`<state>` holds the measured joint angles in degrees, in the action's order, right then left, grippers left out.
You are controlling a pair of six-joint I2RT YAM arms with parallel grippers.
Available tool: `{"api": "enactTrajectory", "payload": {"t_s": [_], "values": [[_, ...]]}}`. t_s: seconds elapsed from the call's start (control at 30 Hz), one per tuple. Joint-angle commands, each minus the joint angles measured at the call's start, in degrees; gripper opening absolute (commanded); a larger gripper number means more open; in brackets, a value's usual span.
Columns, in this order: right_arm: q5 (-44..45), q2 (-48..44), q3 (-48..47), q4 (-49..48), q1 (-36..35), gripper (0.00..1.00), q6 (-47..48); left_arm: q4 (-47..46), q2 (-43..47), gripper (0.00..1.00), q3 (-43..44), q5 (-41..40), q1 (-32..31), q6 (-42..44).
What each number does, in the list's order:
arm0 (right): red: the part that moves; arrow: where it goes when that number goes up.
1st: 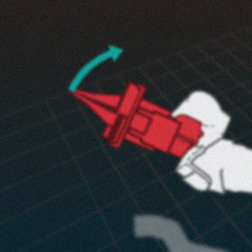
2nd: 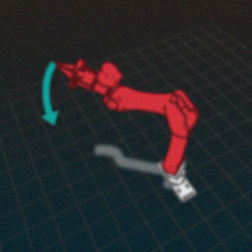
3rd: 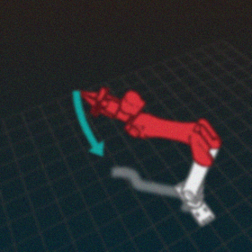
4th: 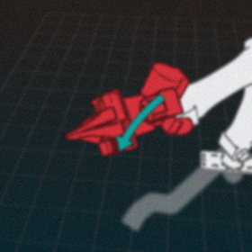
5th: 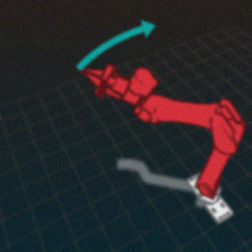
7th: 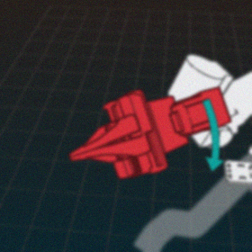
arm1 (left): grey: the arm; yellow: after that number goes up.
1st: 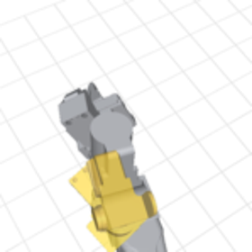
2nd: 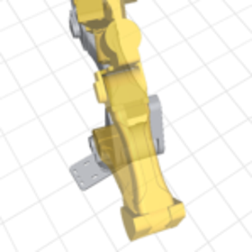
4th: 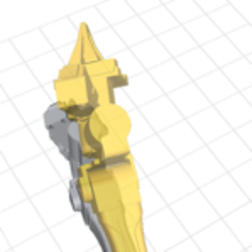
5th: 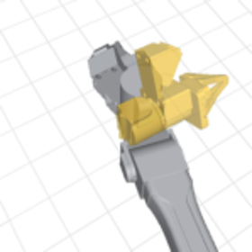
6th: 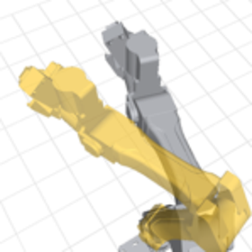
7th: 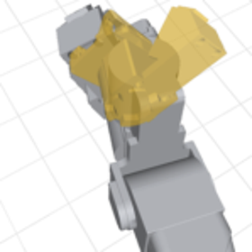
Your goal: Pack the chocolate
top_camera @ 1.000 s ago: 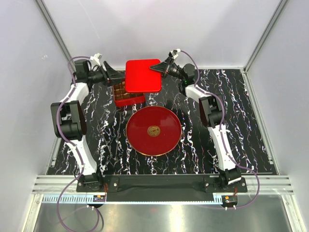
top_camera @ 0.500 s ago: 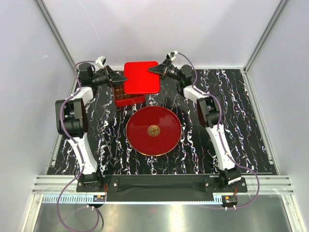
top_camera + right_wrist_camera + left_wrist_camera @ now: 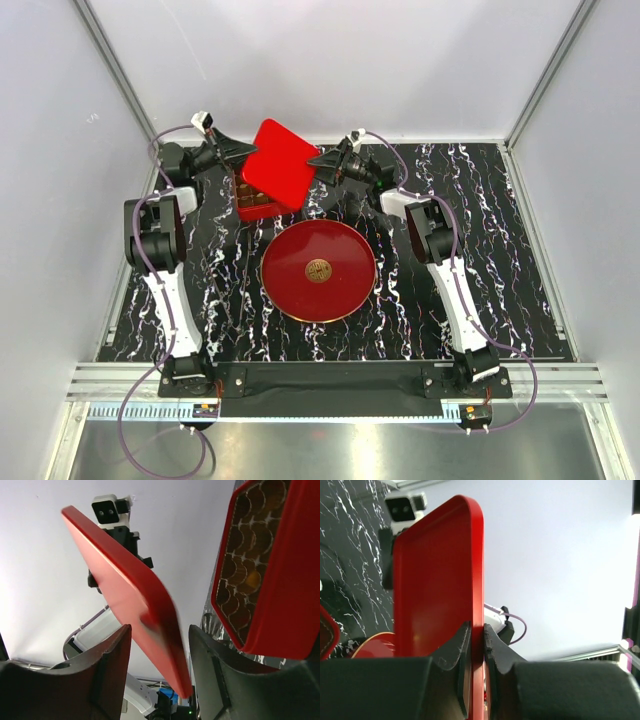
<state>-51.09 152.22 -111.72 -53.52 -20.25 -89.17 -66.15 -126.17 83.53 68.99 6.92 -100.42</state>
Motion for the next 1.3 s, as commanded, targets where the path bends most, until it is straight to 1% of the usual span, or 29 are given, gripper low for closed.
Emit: {"api": "enactTrajectory", "payload": {"t_s": [0.0,0.03,0.07,0.13,0.23,0.33,0.43,0.53,0.57,0.63,0.67,0.73,0.77,0.83,0.93,1.17,1.23,1.27], "values": [[-0.7,-5.7,0.5,-3.5,-0.1,0.57,0.7,-12.2,2.5,0.00,0.7,-1.0,2.0,-3.0],[-0.7,-5.4,0.0,-3.9,-0.1,0.57,0.3,-9.4,3.0,0.00,-0.3,-1.1,2.1,-1.5],[-0.5,-5.1,-0.4,-4.9,-0.1,0.57,-0.6,-8.4,3.8,0.00,-0.5,-1.0,2.2,0.9],[-0.3,-3.9,-2.1,-5.4,-0.2,0.57,-1.4,-7.3,3.8,0.00,-0.8,-1.1,2.3,2.0],[-0.2,-2.1,-4.5,-4.8,-0.6,0.57,-2.2,-7.1,2.9,0.00,-1.2,-1.7,3.1,2.9],[0.1,-1.0,-6.7,-2.1,-0.9,0.57,-0.6,-8.7,1.7,0.00,-2.4,-3.2,4.5,2.9],[0.1,-0.4,-8.5,1.6,-1.1,0.56,2.1,-10.6,0.5,0.00,-3.3,-4.9,5.9,3.0],[0.5,0.0,-10.5,7.4,-1.3,0.56,6.2,-11.2,-0.7,0.00,-3.4,-7.0,6.4,3.3],[0.8,0.1,-11.1,11.2,-1.4,0.56,8.8,-11.3,-1.5,0.00,-3.4,-8.2,6.4,3.2],[1.4,0.3,-12.9,15.4,-1.7,0.55,11.7,-13.4,-2.8,0.00,-3.1,-9.2,6.6,2.5],[2.2,0.4,-13.5,20.3,-1.9,0.55,15.3,-14.0,-4.2,0.00,-2.9,-10.3,6.5,1.6],[3.4,0.3,-15.0,25.3,-2.2,0.53,19.1,-14.4,-5.2,0.00,-2.8,-11.0,6.6,1.2],[4.8,0.2,-15.3,29.5,-2.3,0.53,22.2,-14.4,-5.8,0.00,-2.8,-11.8,6.6,1.3],[6.7,0.1,-15.8,33.7,-2.5,0.53,25.4,-15.8,-7.7,0.00,-2.8,-12.5,6.7,0.4],[7.6,0.4,-16.5,36.5,-2.6,0.54,26.9,-16.6,-8.6,0.00,-3.4,-13.1,7.0,0.2],[9.3,1.4,-19.2,41.9,-2.7,0.55,31.7,-10.8,-8.6,0.00,-5.1,-12.5,7.9,5.3],[9.4,1.8,-20.2,43.1,-2.8,0.55,32.3,-8.7,-8.1,0.05,-6.1,-12.3,8.3,7.3],[9.4,2.0,-20.5,43.4,-2.8,0.55,32.6,-7.7,-8.0,0.10,-6.4,-12.0,8.7,8.2]]}}
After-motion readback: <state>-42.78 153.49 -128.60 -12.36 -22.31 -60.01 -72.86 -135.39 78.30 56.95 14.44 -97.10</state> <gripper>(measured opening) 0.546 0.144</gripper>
